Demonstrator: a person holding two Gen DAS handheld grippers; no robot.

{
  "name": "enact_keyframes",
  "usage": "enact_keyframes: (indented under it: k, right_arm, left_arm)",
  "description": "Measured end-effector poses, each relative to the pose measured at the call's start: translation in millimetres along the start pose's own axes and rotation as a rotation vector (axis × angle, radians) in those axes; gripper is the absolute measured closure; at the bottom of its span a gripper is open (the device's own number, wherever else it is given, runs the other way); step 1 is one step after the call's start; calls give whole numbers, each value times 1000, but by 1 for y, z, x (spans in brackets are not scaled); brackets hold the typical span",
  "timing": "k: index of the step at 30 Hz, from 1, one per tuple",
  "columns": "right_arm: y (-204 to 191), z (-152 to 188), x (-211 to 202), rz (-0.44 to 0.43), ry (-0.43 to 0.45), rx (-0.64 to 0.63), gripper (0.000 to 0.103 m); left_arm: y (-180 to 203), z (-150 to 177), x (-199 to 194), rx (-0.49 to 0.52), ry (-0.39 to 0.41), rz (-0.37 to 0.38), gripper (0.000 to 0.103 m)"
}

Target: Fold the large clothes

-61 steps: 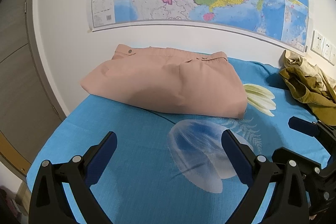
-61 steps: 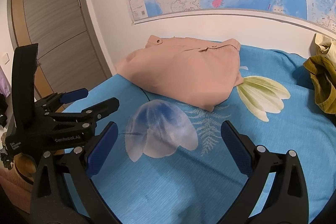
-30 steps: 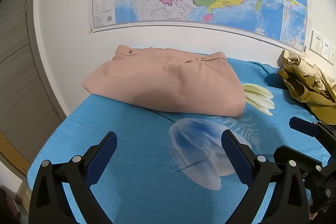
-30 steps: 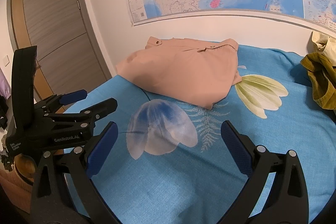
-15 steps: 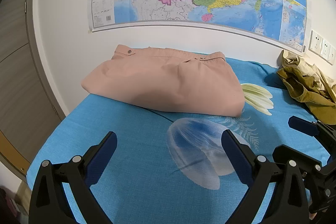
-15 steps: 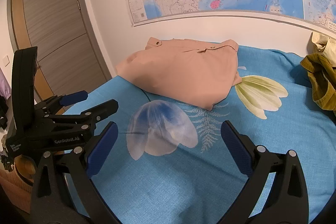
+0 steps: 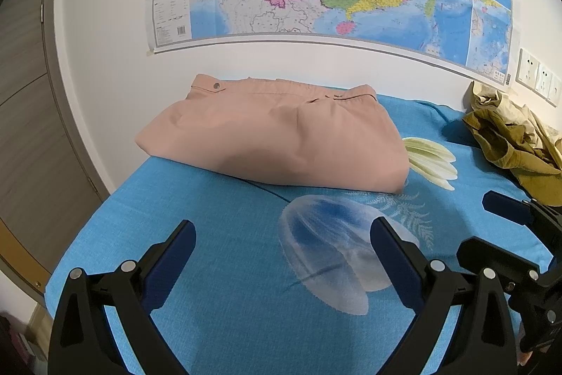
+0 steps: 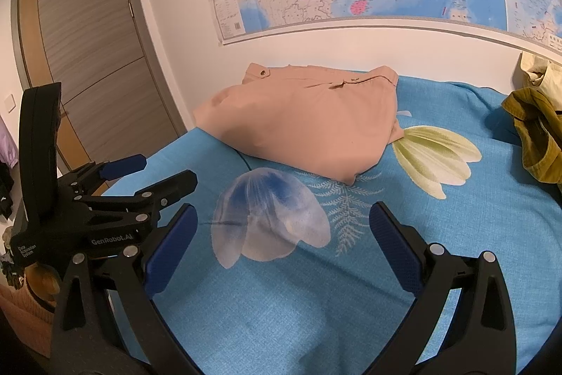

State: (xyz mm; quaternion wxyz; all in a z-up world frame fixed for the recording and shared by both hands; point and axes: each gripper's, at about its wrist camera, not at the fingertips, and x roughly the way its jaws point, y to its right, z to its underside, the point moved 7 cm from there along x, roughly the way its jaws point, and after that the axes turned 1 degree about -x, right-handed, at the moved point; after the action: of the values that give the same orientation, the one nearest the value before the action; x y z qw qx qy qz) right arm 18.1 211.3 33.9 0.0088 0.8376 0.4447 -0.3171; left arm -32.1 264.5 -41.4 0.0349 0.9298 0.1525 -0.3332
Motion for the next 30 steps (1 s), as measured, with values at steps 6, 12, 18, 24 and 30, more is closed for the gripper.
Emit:
enact_keyframes:
  k: [6, 12, 18, 24, 30]
  right_arm:
    - [0, -1, -1, -4, 0, 4, 6]
    - [1, -1, -2, -2, -1, 4, 6]
    - [0, -1, -1, -6, -3, 8, 6]
    - [-1, 0, -2, -4, -2, 11, 6]
    - [-1, 0, -2, -5, -1, 10, 6]
  left_arm:
    - [0, 1, 0, 2, 0, 1, 7]
    - [2, 4, 1, 4, -2, 3, 7]
    - [2, 5, 0, 5, -3, 3, 7]
    - [2, 5, 0, 4, -6, 4, 7]
    - [2, 5, 0, 4, -7, 5, 7]
